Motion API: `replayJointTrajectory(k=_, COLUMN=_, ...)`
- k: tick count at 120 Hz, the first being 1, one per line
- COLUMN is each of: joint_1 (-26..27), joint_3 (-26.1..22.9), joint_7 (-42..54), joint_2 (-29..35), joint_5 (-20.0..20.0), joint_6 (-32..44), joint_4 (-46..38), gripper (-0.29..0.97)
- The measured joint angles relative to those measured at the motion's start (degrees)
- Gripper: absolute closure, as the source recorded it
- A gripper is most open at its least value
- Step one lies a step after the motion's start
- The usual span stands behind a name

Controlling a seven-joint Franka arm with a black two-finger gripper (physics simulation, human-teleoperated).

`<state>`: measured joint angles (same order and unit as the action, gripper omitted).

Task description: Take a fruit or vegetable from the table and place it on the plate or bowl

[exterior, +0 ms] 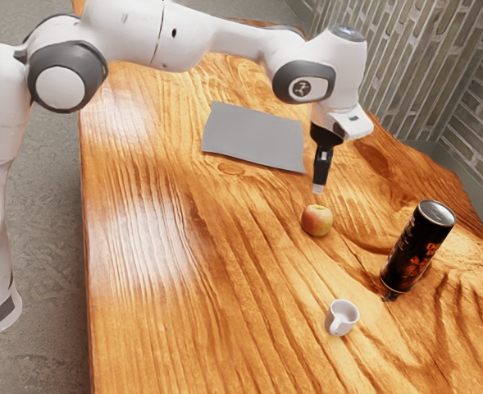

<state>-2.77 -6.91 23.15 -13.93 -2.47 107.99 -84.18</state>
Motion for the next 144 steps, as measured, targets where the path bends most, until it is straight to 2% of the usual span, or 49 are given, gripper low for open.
replayJointTrajectory(k=31, joint_1=0.0, joint_3=0.1, joint_7=3.8, joint_2=-3.4, joint_5=0.9, joint_6=3.6, joint_4=-0.1, gripper=0.0)
replayJointTrajectory(k=72, joint_1=0.2, joint_3=0.1, joint_7=6.7, joint_2=-6.4, joint_5=0.9, joint_6=-1.1, joint_4=-0.2, gripper=0.0)
replayJointTrajectory(k=100, joint_1=0.6, joint_3=2.3, joint_7=7.8, joint_2=-6.6, joint_5=-0.7, joint_6=-2.1, joint_4=0.0, gripper=0.0)
replayJointTrajectory(k=144, joint_1=0.8, joint_3=2.3, joint_7=9.0, joint_2=-10.8, joint_5=-1.1, joint_6=2.3, joint_4=3.8, gripper=0.0)
